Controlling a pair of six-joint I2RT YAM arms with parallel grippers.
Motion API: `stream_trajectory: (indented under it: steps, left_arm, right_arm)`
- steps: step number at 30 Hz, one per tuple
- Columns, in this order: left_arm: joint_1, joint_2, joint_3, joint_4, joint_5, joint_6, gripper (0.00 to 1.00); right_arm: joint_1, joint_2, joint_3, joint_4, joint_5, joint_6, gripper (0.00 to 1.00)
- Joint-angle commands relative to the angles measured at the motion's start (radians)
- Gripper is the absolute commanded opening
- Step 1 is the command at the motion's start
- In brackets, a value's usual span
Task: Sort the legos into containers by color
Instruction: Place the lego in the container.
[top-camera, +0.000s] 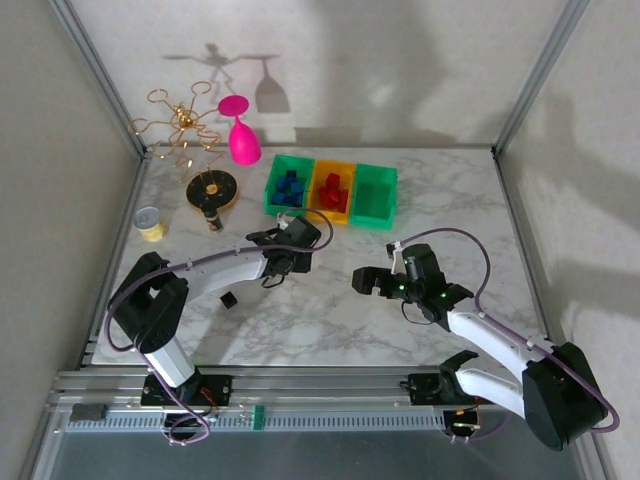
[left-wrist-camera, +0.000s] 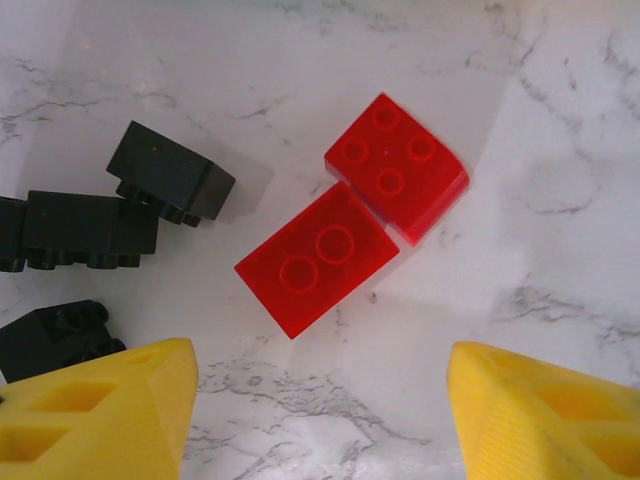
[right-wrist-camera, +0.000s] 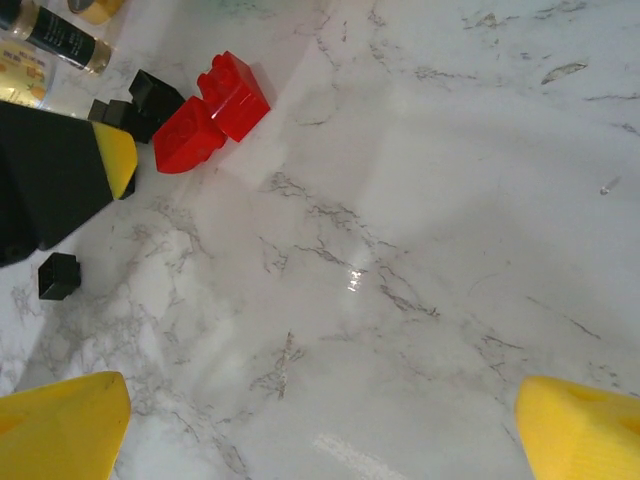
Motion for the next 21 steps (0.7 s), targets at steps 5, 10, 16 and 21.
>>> stream_trajectory:
  steps: [5, 10, 16, 21]
  left_arm:
    - [0.03, 0.05, -0.015, 0.06, -0.002, 0.086, 0.69]
    - [0.038, 0.101, 0.005, 0.086, 0.015, 0.132, 0.7]
    - [0.065, 0.154, 0.02, 0.096, 0.018, 0.162, 0.7]
    - [0.08, 0.177, 0.03, 0.115, 0.036, 0.181, 0.7]
  right_arm:
    - [0.01, -0.032, 0.003, 0.002, 0.045, 0.007, 0.99]
    - [0.009, -0.027, 0.01, -0.003, 0.05, 0.003, 0.99]
    - [0.01, -0.027, 0.012, -0.011, 0.059, -0.002, 0.99]
    - [0.009, -0.015, 0.016, -0.002, 0.059, -0.003, 0.99]
